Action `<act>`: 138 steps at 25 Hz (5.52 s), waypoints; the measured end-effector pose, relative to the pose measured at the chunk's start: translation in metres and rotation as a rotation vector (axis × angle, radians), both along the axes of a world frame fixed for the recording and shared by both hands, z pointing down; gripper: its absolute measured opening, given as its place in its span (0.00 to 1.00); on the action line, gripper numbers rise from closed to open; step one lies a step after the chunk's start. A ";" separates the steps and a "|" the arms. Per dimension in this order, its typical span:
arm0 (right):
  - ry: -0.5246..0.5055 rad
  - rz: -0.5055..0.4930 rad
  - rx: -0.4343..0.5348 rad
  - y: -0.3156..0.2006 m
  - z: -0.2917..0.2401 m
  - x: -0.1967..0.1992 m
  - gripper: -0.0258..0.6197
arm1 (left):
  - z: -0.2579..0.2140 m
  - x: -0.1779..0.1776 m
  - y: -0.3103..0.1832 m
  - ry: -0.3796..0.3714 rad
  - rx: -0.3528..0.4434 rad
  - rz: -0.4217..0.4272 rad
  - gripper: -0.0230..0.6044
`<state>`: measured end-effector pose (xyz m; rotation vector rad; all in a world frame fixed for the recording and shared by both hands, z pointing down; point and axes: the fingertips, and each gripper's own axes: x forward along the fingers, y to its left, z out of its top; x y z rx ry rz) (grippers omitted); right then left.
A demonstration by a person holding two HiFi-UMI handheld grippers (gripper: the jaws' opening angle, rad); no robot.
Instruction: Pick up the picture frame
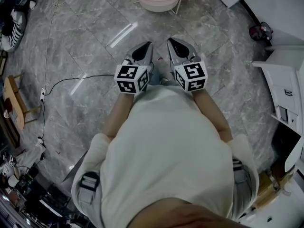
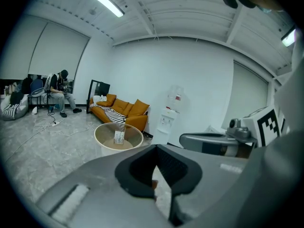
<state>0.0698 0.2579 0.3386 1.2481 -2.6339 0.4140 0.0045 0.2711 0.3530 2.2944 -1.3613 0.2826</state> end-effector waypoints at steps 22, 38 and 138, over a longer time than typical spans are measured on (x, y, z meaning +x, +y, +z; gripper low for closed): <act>-0.048 0.052 -0.067 -0.163 0.013 -0.037 0.04 | 0.003 -0.045 -0.174 0.051 -0.029 0.055 0.04; -0.026 0.120 -0.046 -0.296 0.009 -0.082 0.04 | 0.007 -0.084 -0.310 0.045 -0.037 0.150 0.04; 0.198 0.094 -0.389 -0.485 0.306 -0.061 0.32 | 0.305 -0.053 -0.494 -0.095 -0.373 0.080 0.34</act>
